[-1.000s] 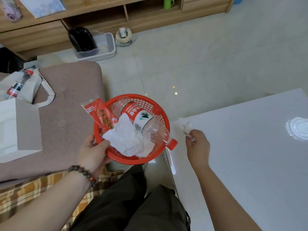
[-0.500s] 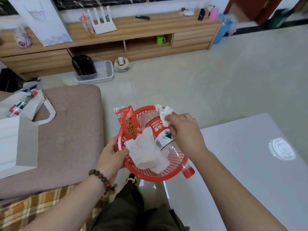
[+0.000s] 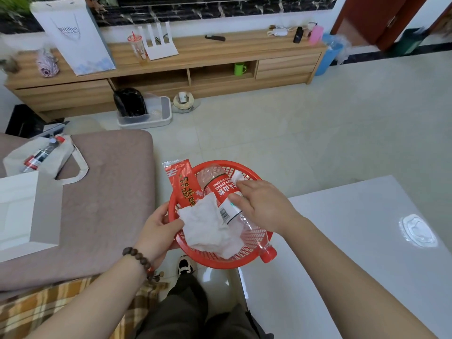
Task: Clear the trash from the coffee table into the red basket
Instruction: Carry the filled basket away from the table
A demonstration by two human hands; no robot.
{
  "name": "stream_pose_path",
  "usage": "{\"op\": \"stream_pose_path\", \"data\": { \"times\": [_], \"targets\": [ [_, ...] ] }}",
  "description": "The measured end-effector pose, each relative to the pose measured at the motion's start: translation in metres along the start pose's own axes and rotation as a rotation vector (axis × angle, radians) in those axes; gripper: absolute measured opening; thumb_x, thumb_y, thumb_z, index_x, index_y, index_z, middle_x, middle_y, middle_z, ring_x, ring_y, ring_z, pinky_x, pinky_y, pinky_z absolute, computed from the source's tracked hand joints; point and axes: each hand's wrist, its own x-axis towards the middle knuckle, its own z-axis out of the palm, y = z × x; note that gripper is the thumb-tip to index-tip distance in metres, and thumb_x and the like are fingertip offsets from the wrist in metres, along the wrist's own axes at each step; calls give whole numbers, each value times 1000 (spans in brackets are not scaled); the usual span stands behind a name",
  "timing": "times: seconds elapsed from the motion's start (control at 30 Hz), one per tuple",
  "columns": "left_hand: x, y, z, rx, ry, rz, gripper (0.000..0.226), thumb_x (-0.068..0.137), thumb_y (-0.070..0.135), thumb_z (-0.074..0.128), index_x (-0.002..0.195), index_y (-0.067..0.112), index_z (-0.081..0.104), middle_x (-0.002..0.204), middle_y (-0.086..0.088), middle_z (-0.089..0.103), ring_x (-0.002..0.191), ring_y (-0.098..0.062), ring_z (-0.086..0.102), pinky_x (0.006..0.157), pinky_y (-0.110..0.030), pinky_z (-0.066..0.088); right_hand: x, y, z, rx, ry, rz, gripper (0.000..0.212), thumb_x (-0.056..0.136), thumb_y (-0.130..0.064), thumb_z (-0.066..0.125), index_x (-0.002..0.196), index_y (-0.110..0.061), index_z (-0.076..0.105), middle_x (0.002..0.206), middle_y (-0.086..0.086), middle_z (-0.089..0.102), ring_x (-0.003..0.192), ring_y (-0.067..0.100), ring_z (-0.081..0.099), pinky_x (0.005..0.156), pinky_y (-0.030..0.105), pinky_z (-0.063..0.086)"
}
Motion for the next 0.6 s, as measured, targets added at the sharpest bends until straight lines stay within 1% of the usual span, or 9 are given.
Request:
{"op": "stream_pose_path", "data": {
  "times": [0.1,0.17,0.23,0.3,0.37,0.4,0.47,0.57,0.6],
  "targets": [
    [8,-1,-6,-62,3,-49,35,93,-2,55,112,26,64,97,-10,78,72,-29,75,52,-34,58,0,-1,-4,122,119,4,52,97,-48,36,129,-11,54,135,5,55,126,22,46,104,29,30],
    [14,0,-9,-93,0,-59,33,94,-2,54,112,24,64,96,-10,78,70,-28,75,51,-33,58,-4,1,-8,223,231,18,52,95,-49,41,133,-16,52,140,2,49,131,17,40,107,28,29],
    [18,1,-11,-114,8,-57,32,94,-1,55,112,24,64,95,-10,78,74,-29,75,54,-35,59,-8,5,-9,316,330,21,52,92,-54,43,135,-25,49,145,-2,42,133,11,35,109,29,31],
    [23,2,-15,-139,29,-48,31,93,1,56,112,24,64,97,-9,78,78,-31,75,57,-37,60,-10,11,-7,402,417,76,54,90,-59,42,137,-33,42,149,-5,34,136,7,31,107,25,29],
    [28,2,-21,-166,54,-47,32,93,1,56,111,26,64,98,-9,78,83,-33,74,60,-39,60,-10,18,1,476,490,173,52,92,-53,43,140,-33,37,149,-5,32,135,3,30,105,22,29],
    [30,3,-25,-179,65,-48,32,93,1,56,112,26,64,97,-9,78,84,-33,74,61,-39,60,-8,21,7,510,502,227,51,94,-45,46,141,-31,35,149,-4,33,133,3,33,104,23,32],
    [34,5,-33,-187,85,-44,34,94,1,55,114,27,62,93,-6,79,79,-28,75,59,-37,60,-2,21,21,619,458,326,50,96,-30,50,143,-29,33,146,-3,38,124,6,43,101,25,37],
    [42,10,-47,-189,88,-38,33,95,2,55,115,28,61,89,-1,80,70,-21,75,55,-33,60,16,10,36,881,339,397,49,96,-21,51,142,-31,36,138,-5,49,110,-2,53,90,13,42],
    [46,13,-53,-193,91,-40,32,96,3,55,114,28,62,88,0,80,69,-19,75,54,-33,59,24,4,38,968,307,402,47,96,-20,52,139,-33,40,132,-7,55,109,0,57,87,13,46]
  ]
}}
